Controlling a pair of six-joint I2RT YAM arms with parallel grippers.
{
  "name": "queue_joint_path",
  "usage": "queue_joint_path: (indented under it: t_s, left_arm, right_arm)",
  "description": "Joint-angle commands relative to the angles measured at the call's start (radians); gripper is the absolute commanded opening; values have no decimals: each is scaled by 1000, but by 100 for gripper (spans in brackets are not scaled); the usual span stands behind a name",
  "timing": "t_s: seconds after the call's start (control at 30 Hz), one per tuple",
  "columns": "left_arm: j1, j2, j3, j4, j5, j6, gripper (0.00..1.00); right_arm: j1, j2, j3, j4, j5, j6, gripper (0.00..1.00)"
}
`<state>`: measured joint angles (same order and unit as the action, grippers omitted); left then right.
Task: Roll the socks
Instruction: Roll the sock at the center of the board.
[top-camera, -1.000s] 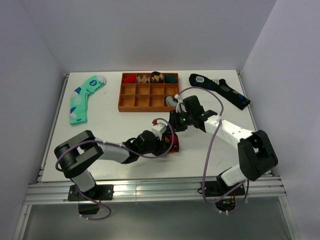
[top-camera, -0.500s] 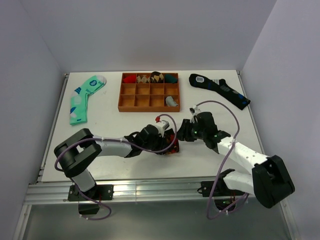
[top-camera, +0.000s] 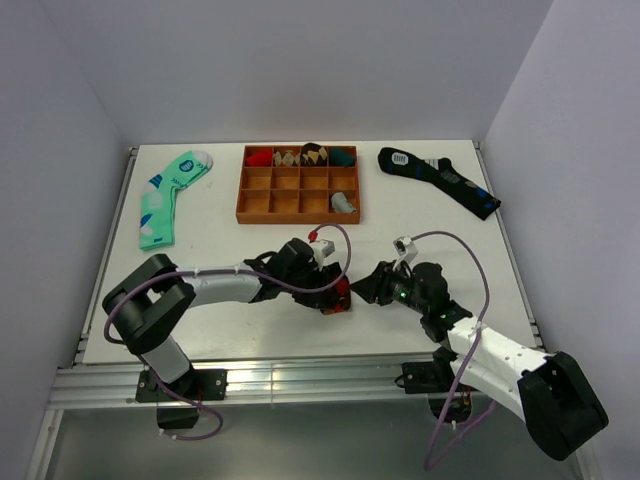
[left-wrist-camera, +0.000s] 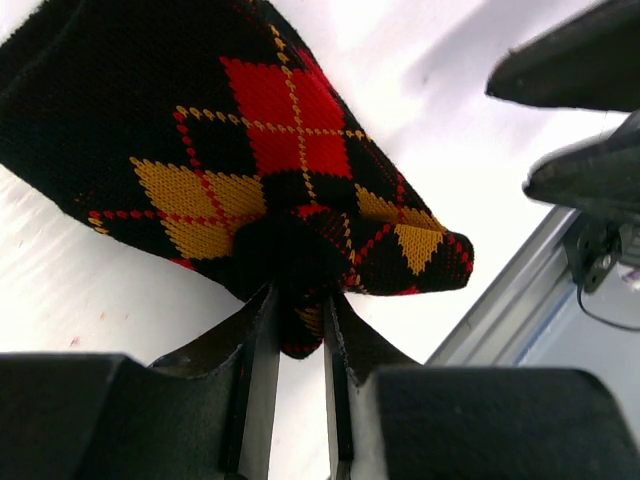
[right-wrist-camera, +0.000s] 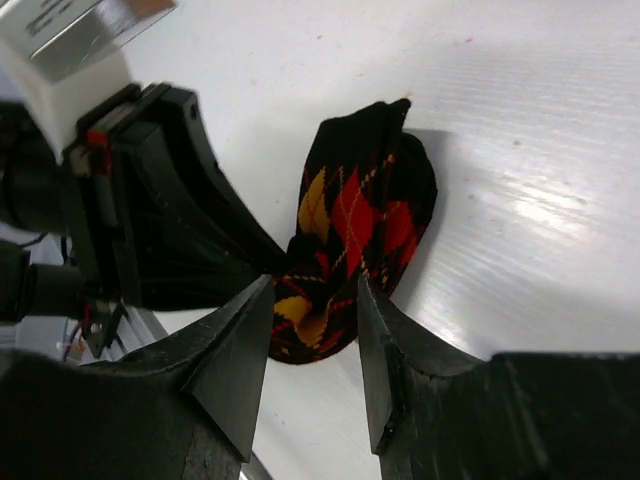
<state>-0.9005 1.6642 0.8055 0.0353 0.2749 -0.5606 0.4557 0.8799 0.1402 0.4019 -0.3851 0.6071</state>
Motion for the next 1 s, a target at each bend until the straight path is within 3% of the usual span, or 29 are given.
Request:
queue_joint_path:
  t_s: [0.0,0.3,0.97]
  left_arm:
    - [28,28,-40,-293,14,53,0]
    - [29,32,6,-366,-3,70,0]
    - [55,57,77,-477,-6,126,0]
  right_arm:
    - [56,-36,-27,167,32,-10,47]
    - [262,-32,-56,223,187,-105,49]
    - [442,94,-90,371,322,-219,52]
